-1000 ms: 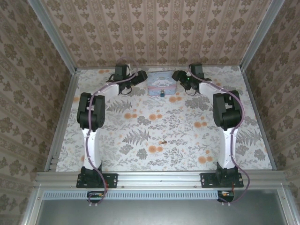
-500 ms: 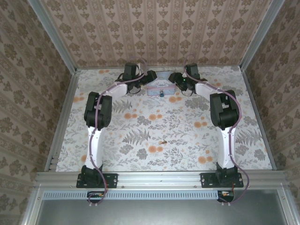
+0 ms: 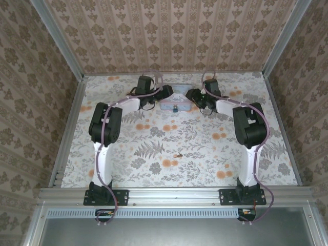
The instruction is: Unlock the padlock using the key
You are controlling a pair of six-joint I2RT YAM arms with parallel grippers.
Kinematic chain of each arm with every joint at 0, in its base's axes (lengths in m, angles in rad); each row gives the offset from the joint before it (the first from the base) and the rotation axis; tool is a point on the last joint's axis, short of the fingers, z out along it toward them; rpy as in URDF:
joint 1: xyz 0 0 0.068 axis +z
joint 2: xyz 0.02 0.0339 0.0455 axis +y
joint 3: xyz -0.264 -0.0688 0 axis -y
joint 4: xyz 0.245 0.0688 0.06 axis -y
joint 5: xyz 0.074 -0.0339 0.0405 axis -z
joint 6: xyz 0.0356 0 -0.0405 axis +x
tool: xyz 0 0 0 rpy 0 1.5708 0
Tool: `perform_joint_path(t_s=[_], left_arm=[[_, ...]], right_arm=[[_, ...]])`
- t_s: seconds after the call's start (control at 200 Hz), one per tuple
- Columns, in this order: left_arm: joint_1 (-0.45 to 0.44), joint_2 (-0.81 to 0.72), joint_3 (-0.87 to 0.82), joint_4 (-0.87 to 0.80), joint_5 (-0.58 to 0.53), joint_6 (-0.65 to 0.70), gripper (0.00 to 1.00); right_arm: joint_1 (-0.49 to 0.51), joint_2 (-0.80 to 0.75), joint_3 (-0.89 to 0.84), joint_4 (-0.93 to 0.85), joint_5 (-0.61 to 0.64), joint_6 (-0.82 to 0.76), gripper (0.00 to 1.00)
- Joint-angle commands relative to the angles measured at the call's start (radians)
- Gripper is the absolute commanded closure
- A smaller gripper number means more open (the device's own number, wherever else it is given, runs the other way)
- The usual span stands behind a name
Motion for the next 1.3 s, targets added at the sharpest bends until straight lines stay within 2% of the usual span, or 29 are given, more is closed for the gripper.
perform_joint_path(t_s=[0.0, 0.36, 0.56, 0.725, 0.98, 1.135, 1.295], left_arm=[[-0.068, -0.083, -0.072, 0.061, 0.028, -0.015, 0.05], [-0.160, -0.218, -0.388, 0.207, -0.058, -0.081, 0.05], [-0.194, -0.255, -0.522, 0.299, -0.112, -0.154, 0.05], [-0.203, -0.276, -0.563, 0.301, -0.148, -0.161, 0.04], [-0.164, -0.334, -0.585, 0.276, -0.159, -0.144, 0.02], [-0.106, -0.435, -0.650, 0.269, -0.162, -0.122, 0.00], [-0.059, -0.573, -0.716, 0.219, -0.168, -0.056, 0.00]], right_arm=[[0.029, -0.079, -0.086, 0.066, -0.034, 0.012, 0.47], [0.052, -0.251, -0.386, 0.191, -0.021, 0.039, 0.47], [0.065, -0.308, -0.464, 0.197, -0.010, 0.042, 0.46], [0.071, -0.314, -0.483, 0.188, -0.004, 0.044, 0.43], [0.059, -0.367, -0.460, 0.103, 0.063, -0.006, 0.32], [0.048, -0.487, -0.520, 0.057, 0.139, -0.049, 0.32], [0.059, -0.615, -0.597, -0.028, 0.151, -0.123, 0.32]])
